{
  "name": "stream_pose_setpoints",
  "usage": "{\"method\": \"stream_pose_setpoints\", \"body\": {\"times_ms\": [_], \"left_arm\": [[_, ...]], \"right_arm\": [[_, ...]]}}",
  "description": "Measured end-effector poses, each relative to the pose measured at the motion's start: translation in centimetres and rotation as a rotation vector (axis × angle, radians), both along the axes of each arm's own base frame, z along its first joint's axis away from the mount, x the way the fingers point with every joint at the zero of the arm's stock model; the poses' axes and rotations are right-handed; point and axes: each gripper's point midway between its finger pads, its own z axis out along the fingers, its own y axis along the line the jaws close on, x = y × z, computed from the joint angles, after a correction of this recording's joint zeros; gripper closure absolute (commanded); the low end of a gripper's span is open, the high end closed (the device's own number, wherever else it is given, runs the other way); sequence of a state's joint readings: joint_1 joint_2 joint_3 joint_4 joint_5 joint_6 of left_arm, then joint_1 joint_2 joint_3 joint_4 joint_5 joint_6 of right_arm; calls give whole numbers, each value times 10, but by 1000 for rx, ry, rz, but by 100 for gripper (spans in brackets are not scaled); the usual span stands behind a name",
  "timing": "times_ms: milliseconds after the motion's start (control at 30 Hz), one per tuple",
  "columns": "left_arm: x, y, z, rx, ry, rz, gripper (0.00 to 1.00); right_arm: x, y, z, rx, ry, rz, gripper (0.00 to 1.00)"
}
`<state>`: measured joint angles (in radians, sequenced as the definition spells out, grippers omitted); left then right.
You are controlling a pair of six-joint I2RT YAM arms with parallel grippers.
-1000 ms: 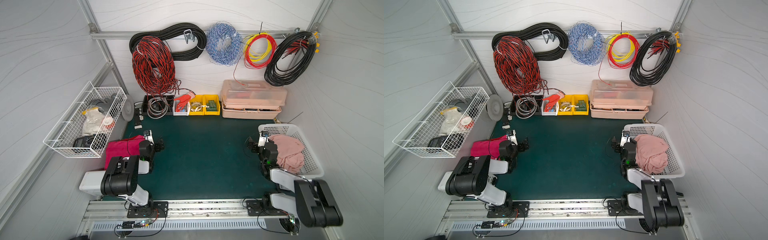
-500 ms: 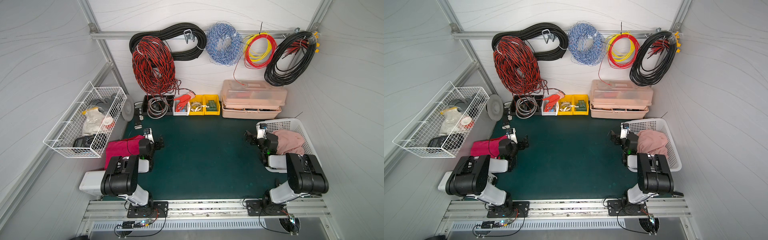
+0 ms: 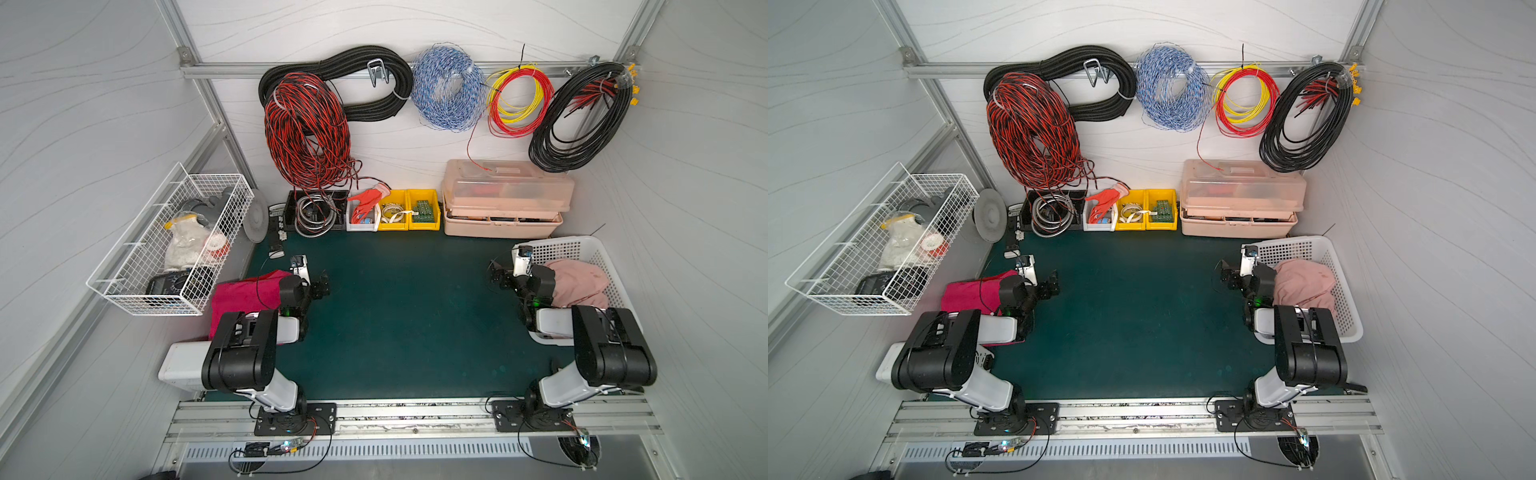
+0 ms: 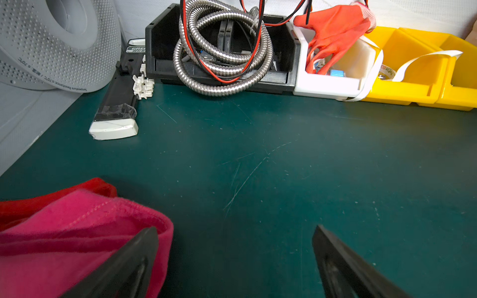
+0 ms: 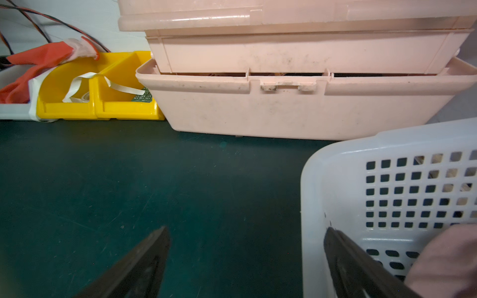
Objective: Fold and stack t-shirts
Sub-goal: Reset both arms
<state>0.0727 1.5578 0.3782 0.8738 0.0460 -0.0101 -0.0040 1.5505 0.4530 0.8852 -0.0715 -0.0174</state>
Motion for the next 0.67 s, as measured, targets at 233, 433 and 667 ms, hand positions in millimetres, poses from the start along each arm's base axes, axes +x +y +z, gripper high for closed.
{"method": "stream_pose_setpoints", "body": {"times_ms": [233, 433, 667], "left_arm": [[0, 0, -1, 0, 3, 0, 0], [0, 0, -1, 0, 3, 0, 0], [0, 0, -1, 0, 3, 0, 0]], "right_arm": [[1, -1, -1, -19, -1, -38, 1], [-2, -1, 0, -21, -14, -35, 1], [-6, 5, -1, -13, -22, 7, 1]]}}
